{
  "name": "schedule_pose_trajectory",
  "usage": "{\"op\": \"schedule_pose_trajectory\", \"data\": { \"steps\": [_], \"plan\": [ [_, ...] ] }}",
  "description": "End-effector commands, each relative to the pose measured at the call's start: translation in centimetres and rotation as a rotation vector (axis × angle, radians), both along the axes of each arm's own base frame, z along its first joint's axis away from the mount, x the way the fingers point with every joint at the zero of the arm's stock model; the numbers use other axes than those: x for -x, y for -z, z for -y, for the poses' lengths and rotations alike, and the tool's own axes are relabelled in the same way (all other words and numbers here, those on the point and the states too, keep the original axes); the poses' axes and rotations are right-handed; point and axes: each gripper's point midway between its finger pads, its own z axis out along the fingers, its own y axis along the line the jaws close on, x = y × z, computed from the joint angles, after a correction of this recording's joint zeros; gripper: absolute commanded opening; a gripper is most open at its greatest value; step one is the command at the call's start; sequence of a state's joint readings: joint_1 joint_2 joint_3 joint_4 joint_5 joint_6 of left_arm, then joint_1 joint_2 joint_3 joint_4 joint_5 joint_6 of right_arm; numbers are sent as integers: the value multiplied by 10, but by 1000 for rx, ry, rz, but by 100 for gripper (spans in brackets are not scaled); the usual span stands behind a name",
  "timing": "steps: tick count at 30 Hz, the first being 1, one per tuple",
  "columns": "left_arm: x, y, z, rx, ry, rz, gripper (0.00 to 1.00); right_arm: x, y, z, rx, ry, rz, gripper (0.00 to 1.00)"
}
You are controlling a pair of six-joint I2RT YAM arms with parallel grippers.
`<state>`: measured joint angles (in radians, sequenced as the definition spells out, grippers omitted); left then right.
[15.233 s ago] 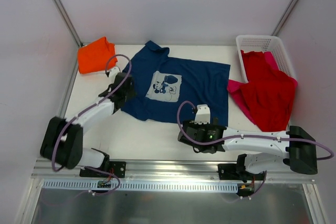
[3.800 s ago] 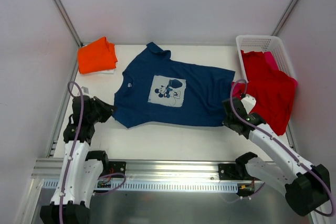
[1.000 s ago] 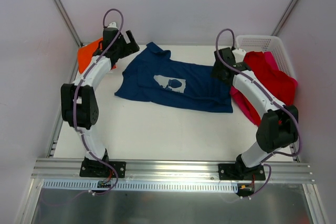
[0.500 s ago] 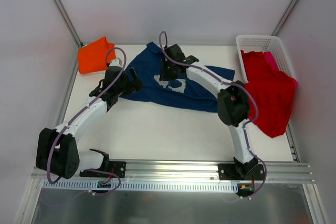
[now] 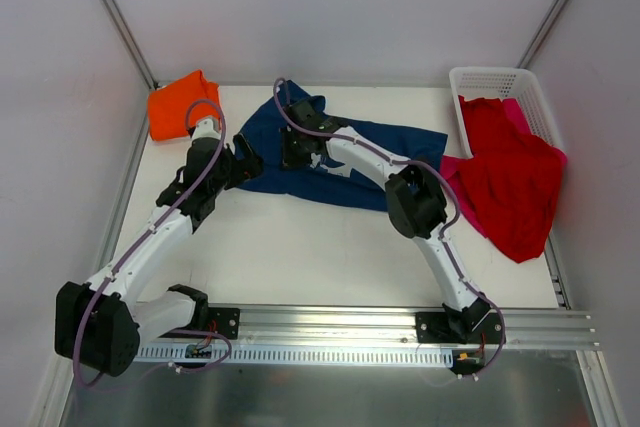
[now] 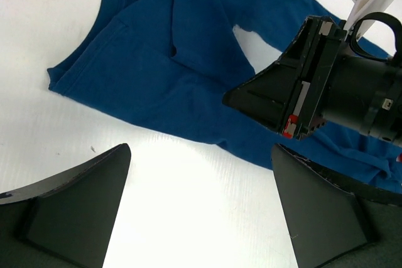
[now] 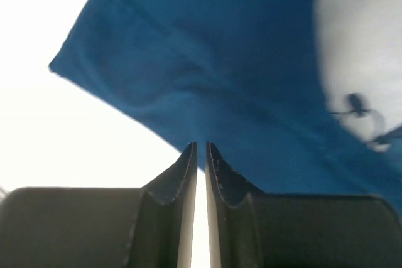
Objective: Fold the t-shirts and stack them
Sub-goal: Fold the flattened tshirt in 1/3 of the way
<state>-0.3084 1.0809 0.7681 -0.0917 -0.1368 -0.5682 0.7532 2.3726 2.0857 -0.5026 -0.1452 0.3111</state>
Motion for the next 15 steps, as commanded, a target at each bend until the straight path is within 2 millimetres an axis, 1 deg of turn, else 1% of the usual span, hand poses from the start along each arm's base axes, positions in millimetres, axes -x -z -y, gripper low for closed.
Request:
{"op": "schedule_pose_trajectory", "data": {
  "steps": [1,2,5,6,8,14,15],
  "plan": [
    [-1,4,0,7,-17,-2,95,-1,-26,-18,-63,8,32,12],
    [0,5,0,3,-16,-4,95,-1,-18,-20,-64,18,13,12],
    [1,3,-2,-3,-17,8,95,-1,-8,-24,-67,20,-4,11],
    [2,2,-3,-9,-15,11,95,-2,-2,-25,-61,26,-12,11],
    [3,1,-6,-21,-20,19,95,-4,5,-25,-49,30,-11,11],
    [7,7,-10,-35,-28,15,95,-12,14,-20,-33,50,-5,10],
    [7,7,-9,-36,-28,13,95,-15,17,-16,-28,58,-5,11]
  ]
}}
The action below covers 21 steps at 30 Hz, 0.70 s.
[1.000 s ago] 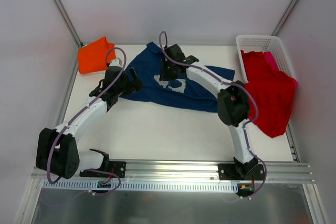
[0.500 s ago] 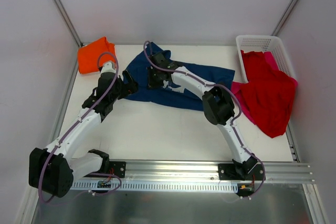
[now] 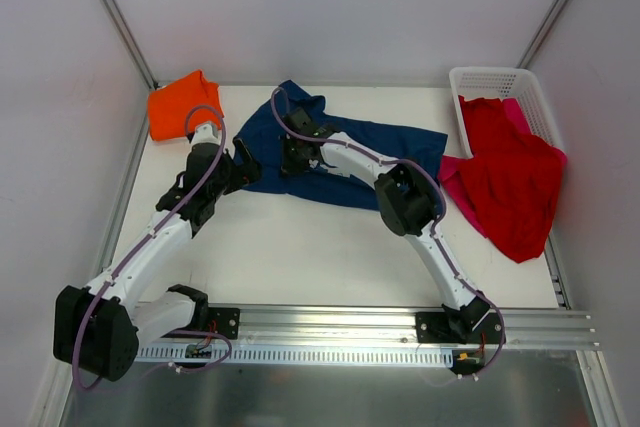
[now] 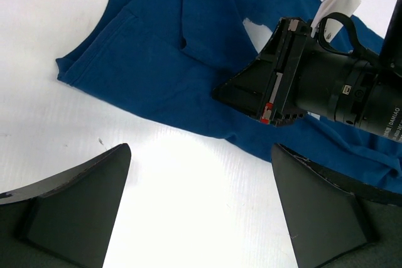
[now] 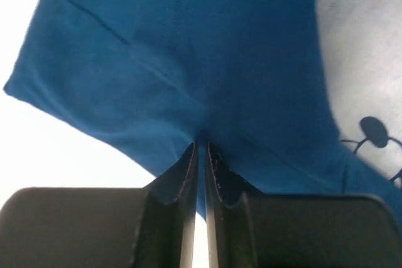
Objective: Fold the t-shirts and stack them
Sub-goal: Fold the flattened tshirt in 1/3 of the way
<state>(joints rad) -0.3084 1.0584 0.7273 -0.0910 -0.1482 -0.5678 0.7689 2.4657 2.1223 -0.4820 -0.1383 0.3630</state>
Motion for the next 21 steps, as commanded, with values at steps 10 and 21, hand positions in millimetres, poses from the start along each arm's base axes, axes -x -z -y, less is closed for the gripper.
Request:
{"op": "schedule_pose_trajectory", "data": {
  "steps": [10,21],
  "plan": [
    [-7,6,-5,-43,-26,-2,95,-47,-16,26,-39,90,45,11],
    [-16,22,-4,-67,-26,-38,94,-97,-11,73,-44,201,71,24]
  ]
}}
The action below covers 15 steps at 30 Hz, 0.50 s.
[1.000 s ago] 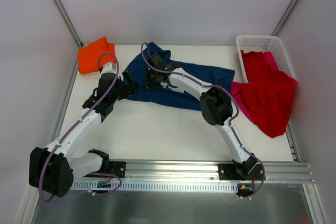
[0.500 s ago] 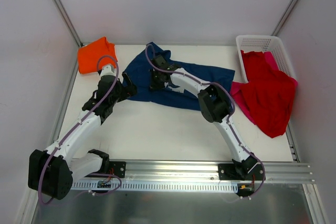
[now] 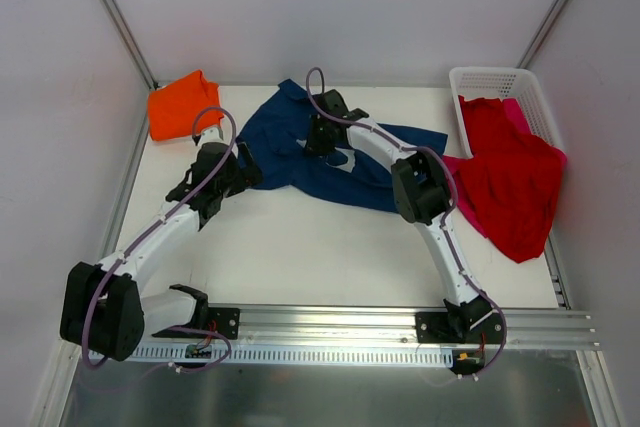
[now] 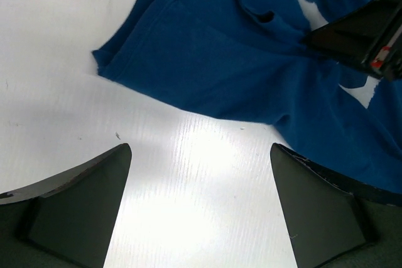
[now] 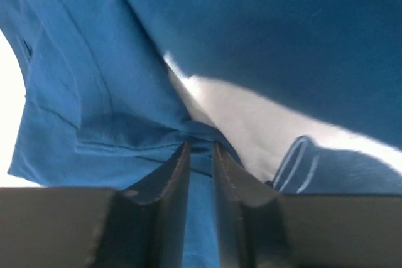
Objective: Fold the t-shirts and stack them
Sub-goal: Fold the flattened tshirt in 1/3 of the way
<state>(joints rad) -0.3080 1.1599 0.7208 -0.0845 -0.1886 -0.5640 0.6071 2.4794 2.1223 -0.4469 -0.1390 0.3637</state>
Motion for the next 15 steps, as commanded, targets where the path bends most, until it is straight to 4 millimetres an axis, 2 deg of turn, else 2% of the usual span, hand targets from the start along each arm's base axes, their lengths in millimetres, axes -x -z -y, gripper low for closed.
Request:
{"op": "schedule_pose_trajectory", "data": {
  "steps": [1,7,10,12,13,15],
  "plan": [
    [-11,-12,3,-13,9,50,94,-29,-17,8,-37,45,69,26],
    [-13,-3,2,-33,11,28,94,-60,-36,27,-63,124,139,64],
    [-13,0,2,-39,13,20,94,-74,-47,42,-61,210,179,68],
    [-13,2,3,-38,15,15,94,-75,-59,46,-83,237,198,69],
    [-13,1,3,-36,14,16,94,-79,-70,44,-115,243,225,70],
    [-13,1,4,-29,15,17,94,-73,-86,34,-168,207,235,71]
  ]
}}
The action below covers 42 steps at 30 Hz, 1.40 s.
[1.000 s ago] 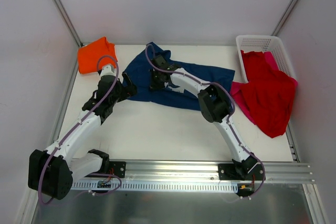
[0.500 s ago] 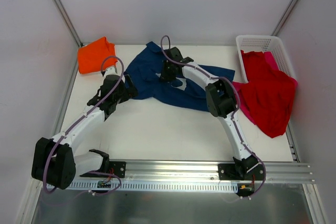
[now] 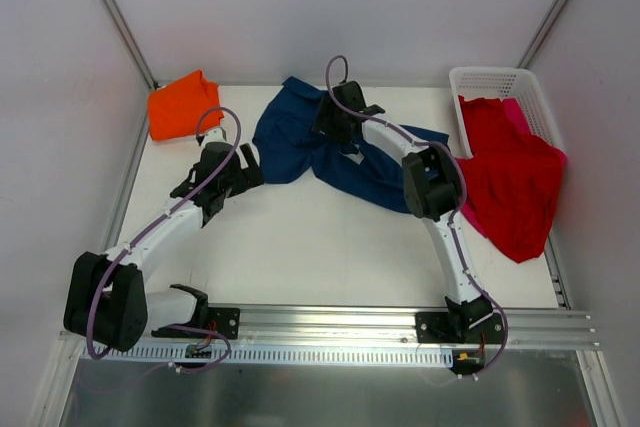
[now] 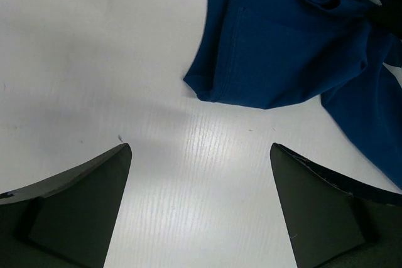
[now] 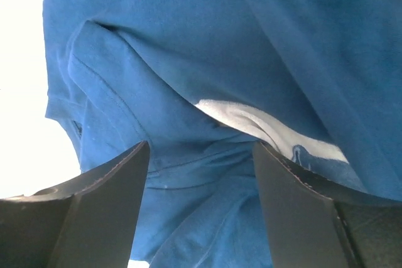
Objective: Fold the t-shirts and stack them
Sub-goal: Fold the flattened tshirt in 1/3 of the way
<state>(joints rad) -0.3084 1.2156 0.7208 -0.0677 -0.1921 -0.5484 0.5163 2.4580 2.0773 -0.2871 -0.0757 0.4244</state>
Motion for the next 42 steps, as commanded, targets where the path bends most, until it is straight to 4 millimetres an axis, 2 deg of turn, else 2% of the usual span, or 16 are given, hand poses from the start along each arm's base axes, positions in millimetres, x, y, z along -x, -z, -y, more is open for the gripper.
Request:
{"op": "schedule_pose_trajectory", "data": {
  "steps": [1,4,9,12,13,15,17,22,23,27,30,36,37,40,41,42],
  "plan": [
    [-10,-14,5,0,12,53,94,-7,-85,-11,-116,7,143,71],
    [-14,-17,10,16,15,64,93,19,-105,-23,-114,-51,144,71],
    [-23,-15,19,49,22,66,94,60,-122,-31,-97,-125,151,72],
    [-30,-4,24,77,5,32,94,92,-140,-32,-80,-188,153,72],
    [-31,7,28,92,-3,1,94,105,-154,-26,-71,-194,173,72],
    [-35,20,31,105,-12,-26,94,121,-163,-16,-42,-205,190,72],
    [-39,28,34,133,-35,-34,95,137,-177,6,-19,-187,210,72],
    [-42,55,42,181,-56,-82,93,174,-194,53,19,-122,247,72],
    [-43,57,43,189,-56,-86,93,189,-201,65,12,-116,261,72],
    [-50,66,50,219,-60,-101,89,220,-215,100,8,-62,308,72],
    [-55,70,55,234,-58,-111,84,241,-220,128,19,-17,342,74],
    [-63,78,54,227,-81,-115,75,275,-217,172,48,55,376,76],
    [-64,79,54,227,-82,-112,72,278,-214,176,53,60,372,77],
    [-68,81,54,227,-95,-113,43,286,-207,187,72,80,369,78],
    [-68,80,54,226,-94,-113,29,288,-205,189,75,82,364,78],
    [-69,80,53,223,-101,-110,1,289,-204,191,79,89,364,78]
  ]
}}
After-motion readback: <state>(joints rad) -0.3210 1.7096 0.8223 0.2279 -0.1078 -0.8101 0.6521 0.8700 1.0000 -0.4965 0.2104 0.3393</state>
